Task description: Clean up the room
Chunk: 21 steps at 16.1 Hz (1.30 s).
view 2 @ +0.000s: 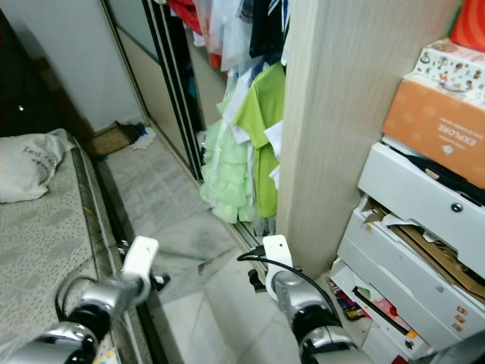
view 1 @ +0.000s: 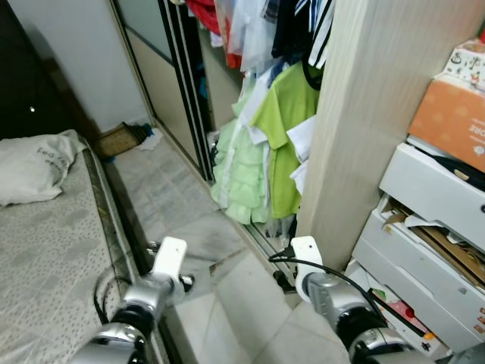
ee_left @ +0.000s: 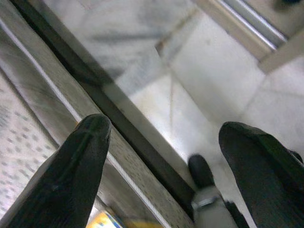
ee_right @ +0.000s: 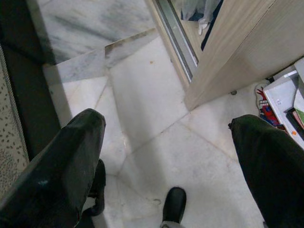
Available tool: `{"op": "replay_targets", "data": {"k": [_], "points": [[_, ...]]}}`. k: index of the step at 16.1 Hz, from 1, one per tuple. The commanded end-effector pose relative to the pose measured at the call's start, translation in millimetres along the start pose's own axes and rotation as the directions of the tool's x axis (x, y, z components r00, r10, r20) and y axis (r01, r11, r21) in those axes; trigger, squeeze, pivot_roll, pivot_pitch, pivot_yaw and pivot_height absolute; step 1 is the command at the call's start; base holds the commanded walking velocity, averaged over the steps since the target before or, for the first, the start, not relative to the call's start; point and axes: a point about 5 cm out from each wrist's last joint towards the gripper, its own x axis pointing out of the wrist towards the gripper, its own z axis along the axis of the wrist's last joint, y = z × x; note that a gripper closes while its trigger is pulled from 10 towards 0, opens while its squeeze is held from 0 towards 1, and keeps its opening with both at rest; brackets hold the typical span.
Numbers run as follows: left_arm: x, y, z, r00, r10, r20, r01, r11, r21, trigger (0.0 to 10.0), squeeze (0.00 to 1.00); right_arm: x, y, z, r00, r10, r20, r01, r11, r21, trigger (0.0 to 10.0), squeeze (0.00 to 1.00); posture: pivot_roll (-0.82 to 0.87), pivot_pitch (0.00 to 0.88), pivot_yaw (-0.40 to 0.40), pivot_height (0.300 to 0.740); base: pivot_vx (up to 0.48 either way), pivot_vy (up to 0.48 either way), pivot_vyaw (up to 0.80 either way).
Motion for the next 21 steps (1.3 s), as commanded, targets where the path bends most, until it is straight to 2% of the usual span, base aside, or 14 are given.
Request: {"op": "replay_targets", "data": {"k": [1,4,6,7,8,10,15,18,21], "points": [[1.1,2.7,-6.5,1.0,0.021,-0.023,-0.022,0.998,-0.055,10.0,0.0,2.3,9.0,-5.3,1.0,0.001,-0.015,-0.001,1.0,0.013,10.0,0.0,-0.24,0.0,0.098,0.74,0.0,0.0,0.0],[2.5,-5.6,-34.1,0.992,0.012,-0.123,-0.034,0.984,-0.175,10.0,0.0,2.2,10.2,-48.8,0.988,-0.055,-0.147,0.049,0.998,-0.044,10.0,0.0,-0.25,0.0,0.1,0.74,0.0,0.0,0.0],[2.4,-10.3,-49.6,0.986,0.005,-0.168,-0.035,0.984,-0.174,10.0,0.0,-0.9,9.4,-78.0,0.974,-0.052,-0.222,0.029,0.994,-0.105,10.0,0.0,-0.26,0.008,0.093,0.74,0.0,0.0,0.0],[2.2,-10.8,-54.5,0.983,0.005,-0.181,-0.038,0.983,-0.178,10.0,0.0,-0.8,9.4,-77.9,0.974,-0.049,-0.221,0.027,0.995,-0.1,10.0,0.0,-0.26,0.009,0.092,0.74,0.0,0.0,0.0],[1.7,-12.1,-63.5,0.98,0.006,-0.199,-0.046,0.98,-0.196,10.0,0.0,0.7,9.1,-68.0,0.983,-0.024,-0.18,0.0,0.991,-0.133,10.0,0.0,-0.27,0.019,0.082,0.74,0.0,0.0,0.0],[1.8,-11.6,-63.8,0.982,0.009,-0.19,-0.059,0.963,-0.262,10.0,0.0,0.7,8.5,-67.9,0.983,-0.039,-0.179,0.004,0.981,-0.191,10.0,0.0,-0.23,0.016,0.039,0.74,0.0,0.0,0.0],[2.6,-9.9,-56.9,0.987,0.037,-0.156,-0.089,0.936,-0.342,10.0,0.0,2.5,14.6,-52.5,0.989,-0.004,-0.147,-0.042,0.951,-0.308,10.0,0.0,-0.16,0.003,-0.062,0.74,0.0,0.0,0.0],[2.9,-12.2,-53.4,0.988,0.036,-0.149,-0.084,0.94,-0.33,10.0,0.0,3.0,16.7,-46.2,0.991,0.011,-0.13,-0.056,0.937,-0.344,10.0,0.0,-0.16,0.007,-0.064,0.74,0.0,0.0,0.0],[3.2,-13.8,-49.5,0.989,0.032,-0.143,-0.073,0.954,-0.291,10.0,0.0,3.2,18.3,-44.0,0.992,0.016,-0.126,-0.062,0.926,-0.372,10.0,0.0,-0.17,0.008,-0.04,0.74,0.0,0.0,0.8]]}}
